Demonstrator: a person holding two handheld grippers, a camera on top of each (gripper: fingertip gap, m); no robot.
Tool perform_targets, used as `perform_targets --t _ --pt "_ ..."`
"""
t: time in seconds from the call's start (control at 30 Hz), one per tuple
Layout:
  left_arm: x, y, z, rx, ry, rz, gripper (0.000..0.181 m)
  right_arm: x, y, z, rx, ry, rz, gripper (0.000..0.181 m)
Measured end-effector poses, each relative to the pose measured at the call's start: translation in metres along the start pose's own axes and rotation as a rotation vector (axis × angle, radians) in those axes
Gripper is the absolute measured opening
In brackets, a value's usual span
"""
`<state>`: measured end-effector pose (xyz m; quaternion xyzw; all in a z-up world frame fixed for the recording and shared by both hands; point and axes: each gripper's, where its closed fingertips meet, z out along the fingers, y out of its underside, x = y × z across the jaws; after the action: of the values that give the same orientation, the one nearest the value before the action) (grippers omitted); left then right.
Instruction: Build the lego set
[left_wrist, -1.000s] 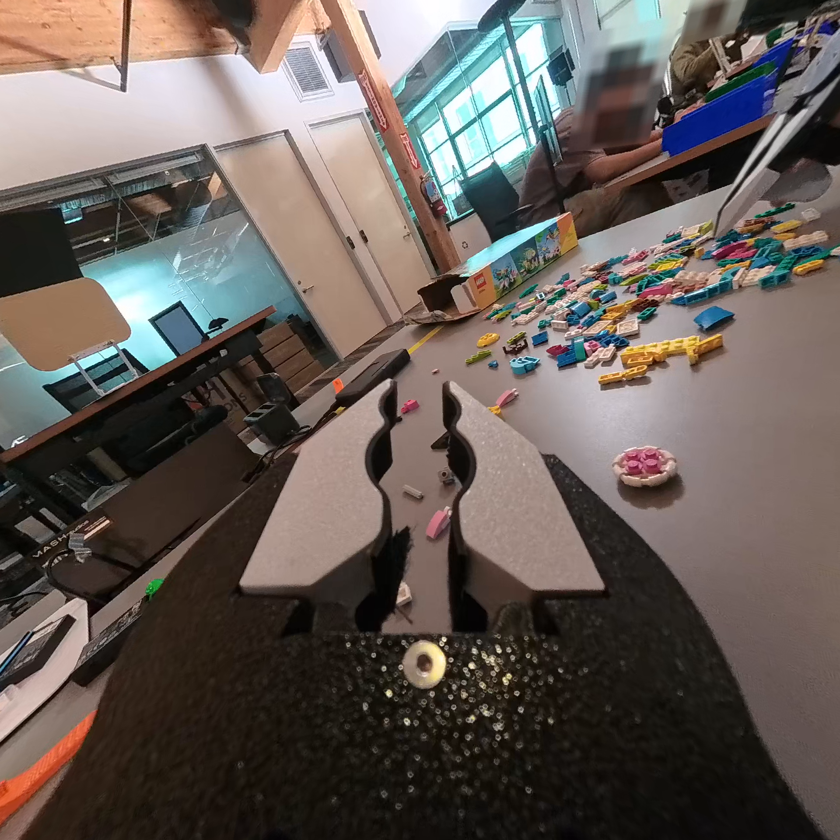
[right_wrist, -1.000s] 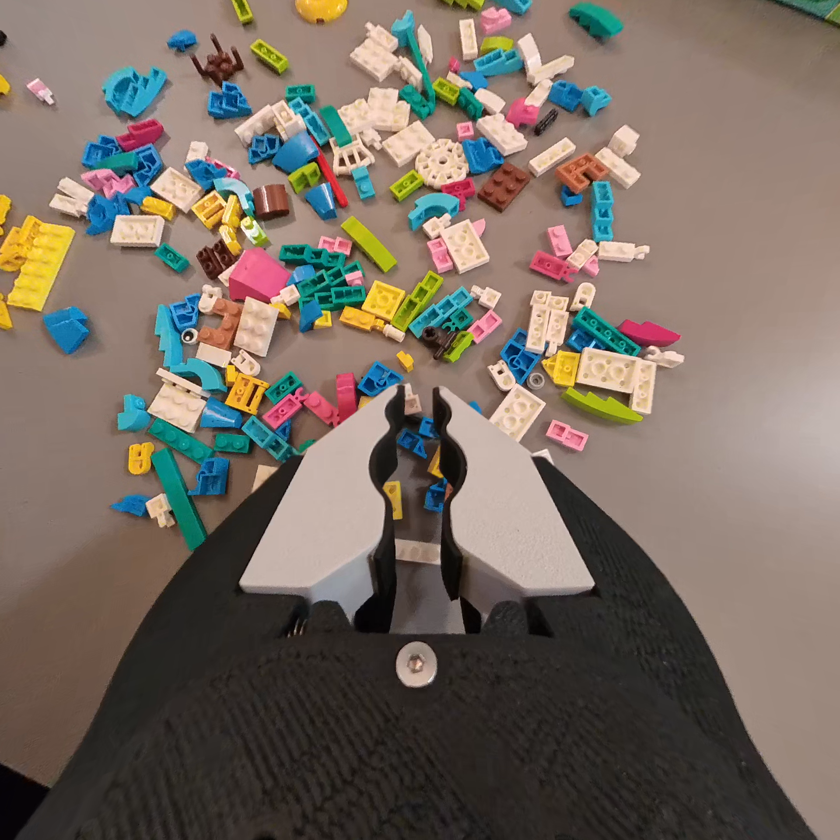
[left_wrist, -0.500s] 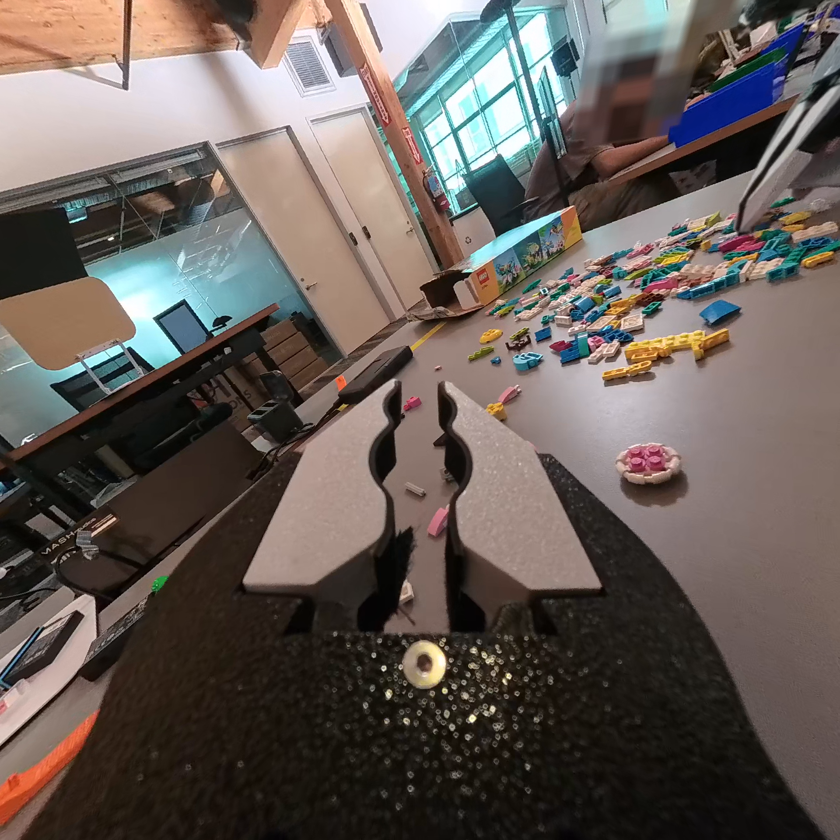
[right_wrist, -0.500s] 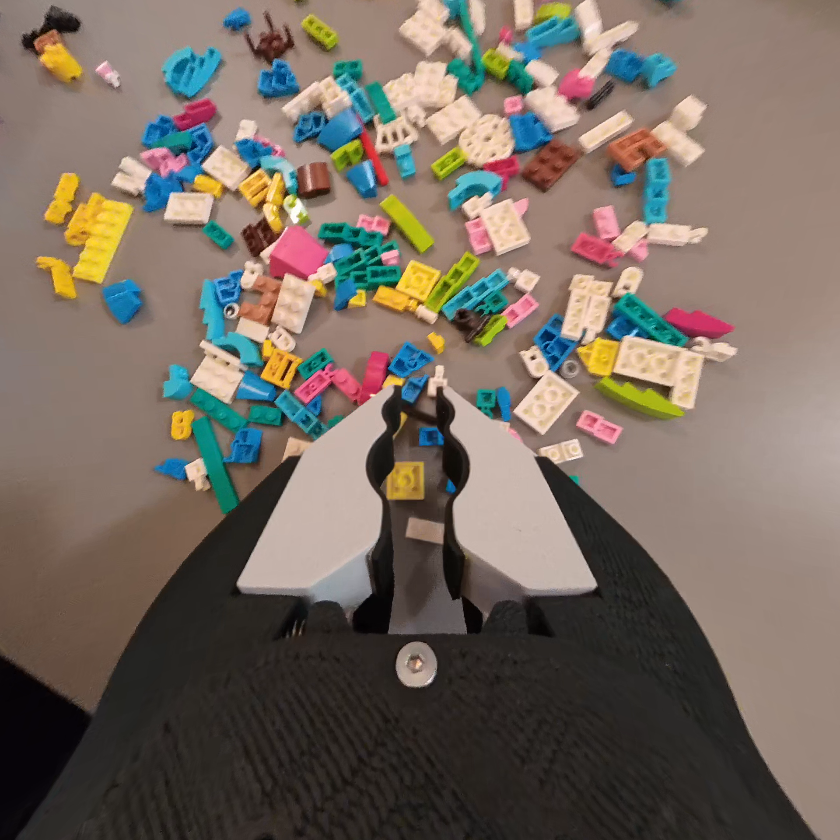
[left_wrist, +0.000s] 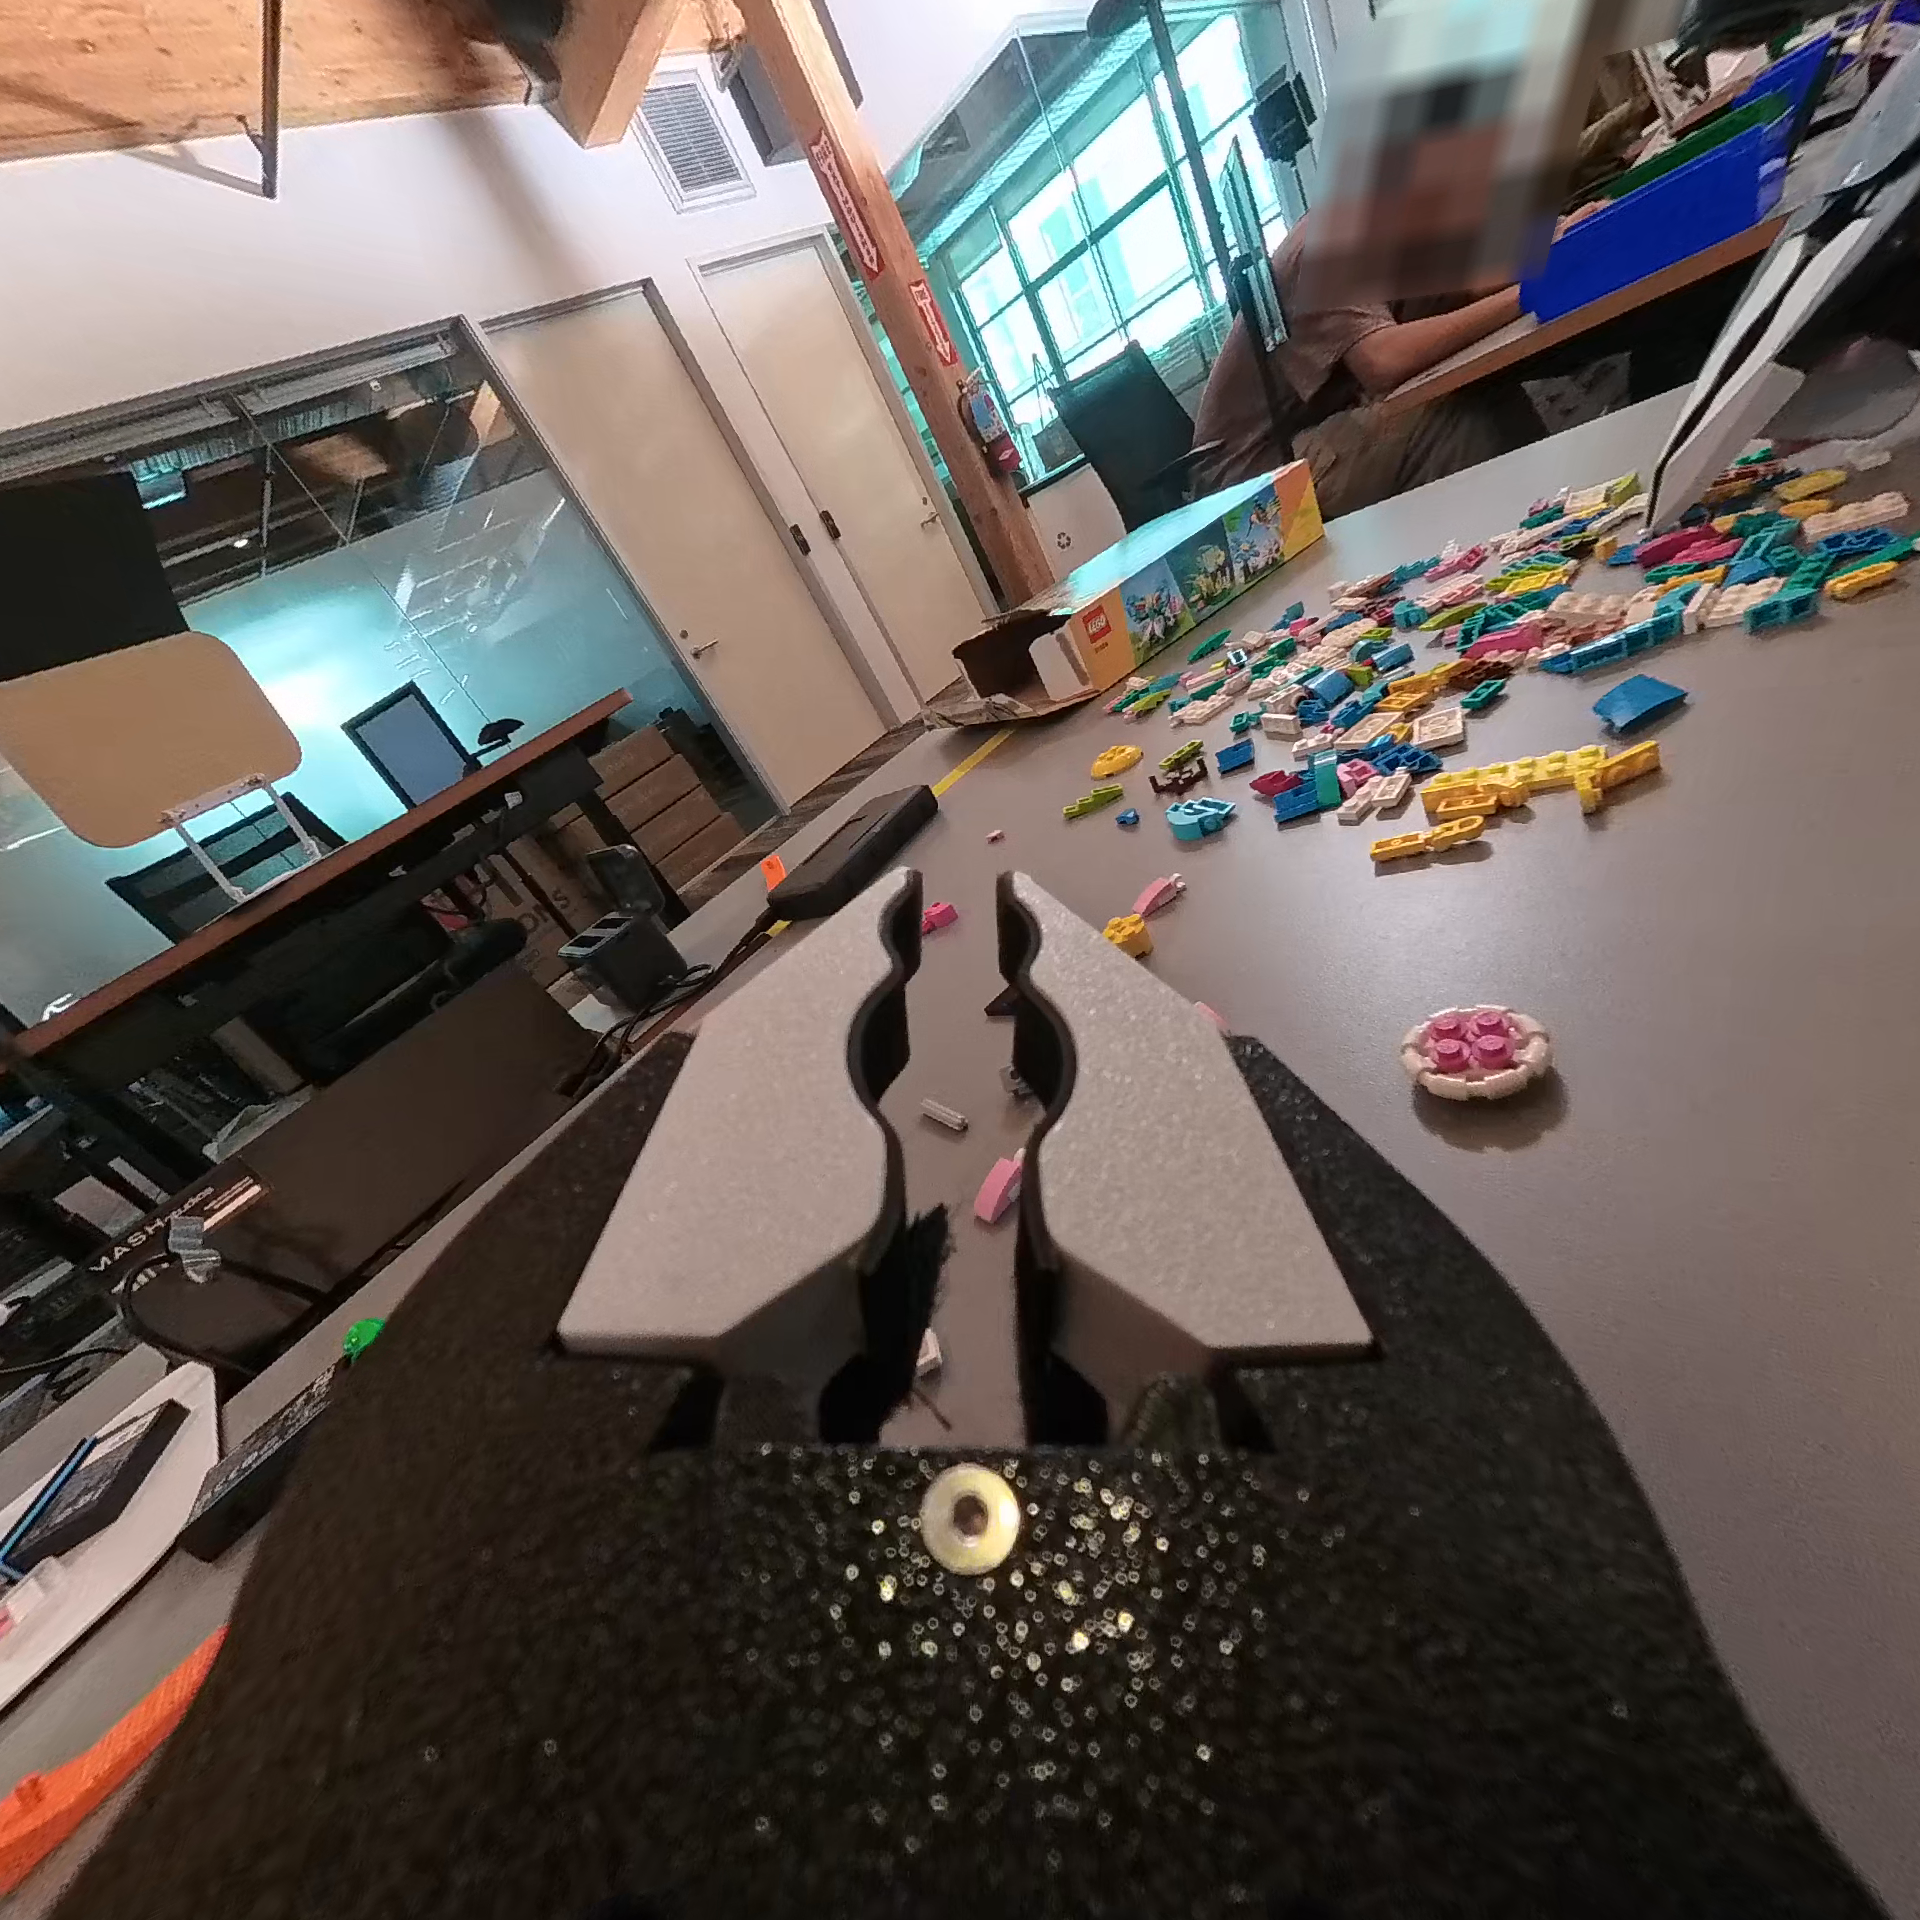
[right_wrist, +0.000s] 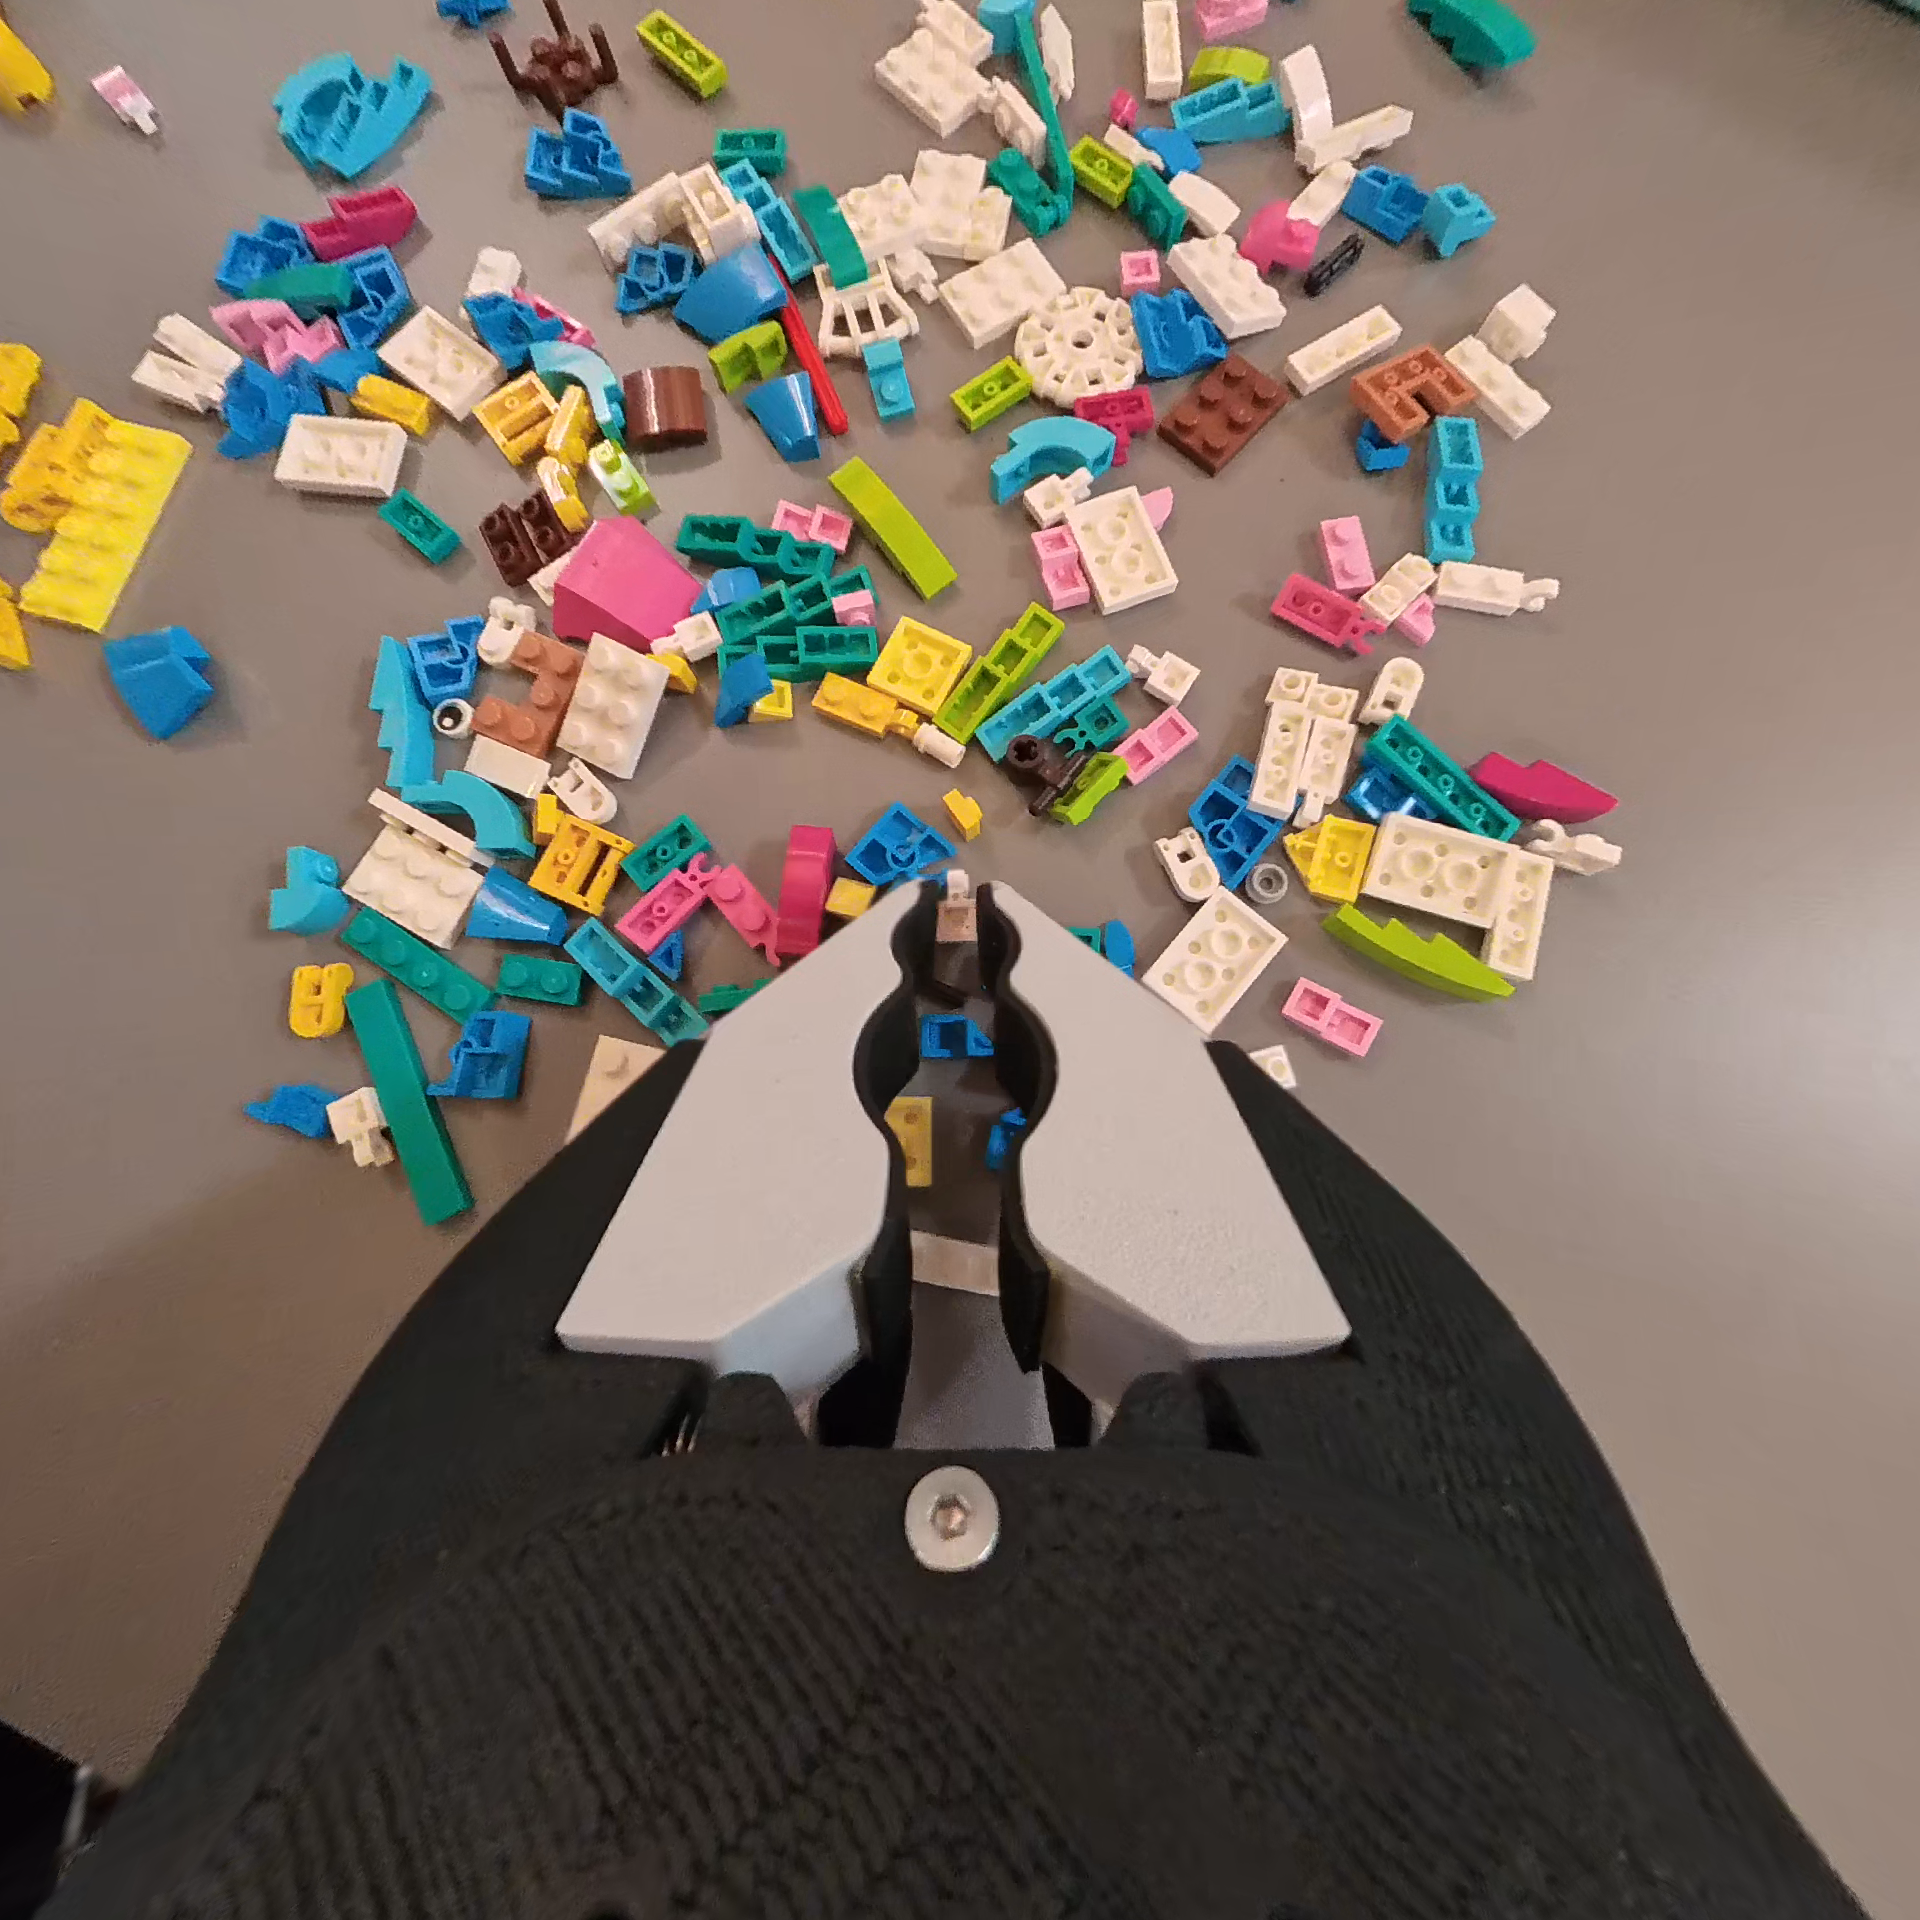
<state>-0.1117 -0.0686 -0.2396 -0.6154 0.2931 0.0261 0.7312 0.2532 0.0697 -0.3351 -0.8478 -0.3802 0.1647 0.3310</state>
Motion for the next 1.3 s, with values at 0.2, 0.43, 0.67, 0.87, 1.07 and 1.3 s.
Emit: perform_targets --t 0.2,0.43,0.67,0.87,1.07,1.3 --pt "0.001 0.0 0.0 0.0 0.004 0.002 0.011 -0.009 -0.017 -0.006 0.087 0.019 -0.167 0.006" --pt "0.002 -0.001 0.001 0.003 0.004 0.003 0.011 -0.086 -0.064 0.004 0.166 -0.077 -0.335 0.006" --pt "-0.001 -0.001 0.0 0.003 -0.009 0.007 0.011 -0.252 -0.103 0.079 0.19 -0.428 -0.507 0.006" --pt "-0.005 -0.001 -0.001 0.006 -0.019 -0.027 0.011 -0.288 -0.111 0.114 0.13 -0.47 -0.579 0.006" --pt "-0.003 -0.002 -0.002 0.012 -0.011 -0.028 0.011 -0.29 -0.122 0.1 0.164 -0.491 -0.525 0.021" --pt "-0.004 -0.003 -0.002 0.016 -0.011 -0.037 0.011 -0.105 -0.138 0.031 0.205 -0.045 -0.251 0.012"
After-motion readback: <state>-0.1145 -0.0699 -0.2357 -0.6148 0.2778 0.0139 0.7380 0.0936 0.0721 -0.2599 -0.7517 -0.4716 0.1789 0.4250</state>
